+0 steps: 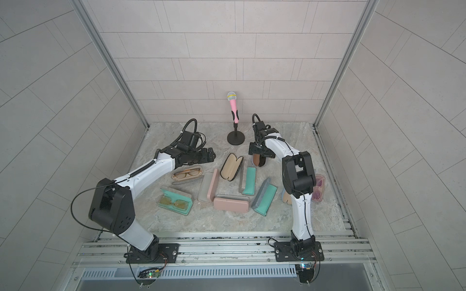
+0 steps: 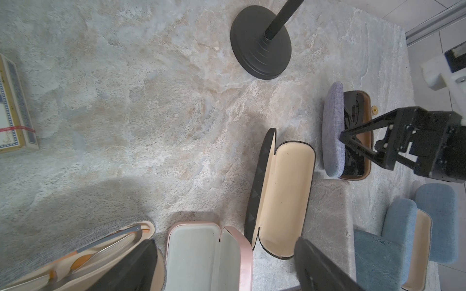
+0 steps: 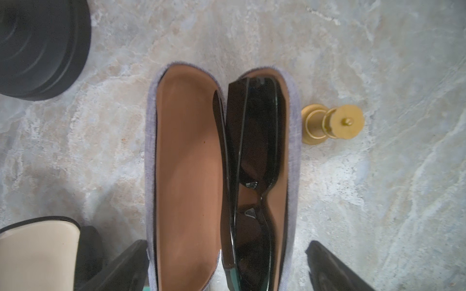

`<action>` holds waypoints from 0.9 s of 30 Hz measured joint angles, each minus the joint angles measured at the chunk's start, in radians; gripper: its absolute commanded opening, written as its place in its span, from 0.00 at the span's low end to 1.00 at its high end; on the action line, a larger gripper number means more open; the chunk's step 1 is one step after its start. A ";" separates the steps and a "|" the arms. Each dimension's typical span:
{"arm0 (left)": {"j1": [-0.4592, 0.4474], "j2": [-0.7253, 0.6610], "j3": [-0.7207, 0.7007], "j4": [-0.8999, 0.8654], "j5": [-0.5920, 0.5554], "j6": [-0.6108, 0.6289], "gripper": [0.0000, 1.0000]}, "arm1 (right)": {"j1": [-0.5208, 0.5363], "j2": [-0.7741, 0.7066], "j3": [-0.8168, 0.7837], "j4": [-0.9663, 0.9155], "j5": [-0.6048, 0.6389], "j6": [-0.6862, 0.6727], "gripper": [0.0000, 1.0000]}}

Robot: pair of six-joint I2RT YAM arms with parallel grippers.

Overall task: Close the glasses case
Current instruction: Pick up the glasses case at the center of the board.

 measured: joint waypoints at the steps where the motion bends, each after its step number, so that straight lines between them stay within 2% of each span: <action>1: 0.000 0.004 0.003 0.001 0.000 0.000 0.91 | -0.001 0.006 0.007 -0.002 -0.005 0.000 1.00; 22: 0.000 0.065 0.039 -0.006 0.006 0.017 0.88 | -0.005 0.100 0.098 -0.027 -0.037 -0.002 1.00; 24: 0.000 0.066 0.039 -0.007 0.007 0.018 0.86 | -0.006 0.103 0.100 -0.028 -0.038 -0.004 0.97; 27: 0.000 0.067 0.039 -0.007 0.007 0.018 0.84 | -0.006 0.104 0.106 -0.031 -0.039 -0.007 0.87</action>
